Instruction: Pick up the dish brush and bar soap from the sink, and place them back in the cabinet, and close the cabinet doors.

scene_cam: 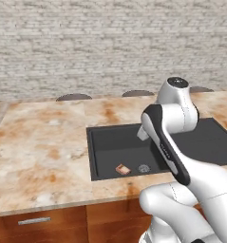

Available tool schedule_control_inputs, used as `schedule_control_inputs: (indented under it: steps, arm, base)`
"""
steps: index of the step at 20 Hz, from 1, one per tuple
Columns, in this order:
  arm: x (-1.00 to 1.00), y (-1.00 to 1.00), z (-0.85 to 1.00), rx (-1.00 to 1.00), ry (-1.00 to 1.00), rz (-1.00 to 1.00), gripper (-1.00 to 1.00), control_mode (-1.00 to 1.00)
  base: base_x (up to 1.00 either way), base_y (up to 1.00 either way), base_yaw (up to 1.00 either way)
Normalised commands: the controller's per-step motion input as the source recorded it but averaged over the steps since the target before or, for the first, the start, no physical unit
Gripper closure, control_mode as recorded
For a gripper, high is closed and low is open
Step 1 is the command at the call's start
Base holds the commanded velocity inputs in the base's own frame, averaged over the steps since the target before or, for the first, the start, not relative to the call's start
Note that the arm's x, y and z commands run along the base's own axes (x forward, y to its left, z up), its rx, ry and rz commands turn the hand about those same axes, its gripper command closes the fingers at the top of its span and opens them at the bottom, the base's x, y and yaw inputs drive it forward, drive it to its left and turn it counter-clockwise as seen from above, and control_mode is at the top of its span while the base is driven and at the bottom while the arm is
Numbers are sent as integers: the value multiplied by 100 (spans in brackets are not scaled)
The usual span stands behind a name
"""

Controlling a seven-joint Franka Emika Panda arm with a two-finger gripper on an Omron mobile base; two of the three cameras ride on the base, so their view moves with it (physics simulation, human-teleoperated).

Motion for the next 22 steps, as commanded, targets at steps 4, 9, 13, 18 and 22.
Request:
schedule_control_inputs:
  steps: [4,9,13,18,22]
  arm:
    - [23,0,-39,0,0,5,-100,-100]
    - [21,0,-41,0,0,4,-100,-100]
    - [23,0,-41,0,0,4,-100,-100]
    - [20,0,-43,0,0,4,-100,-100]
    - [21,0,-38,0,0,3,-100,-100]
  base:
    - [0,0,0]
    - [0,0,0]
    - [0,0,0]
    - [0,0,0]
    - [0,0,0]
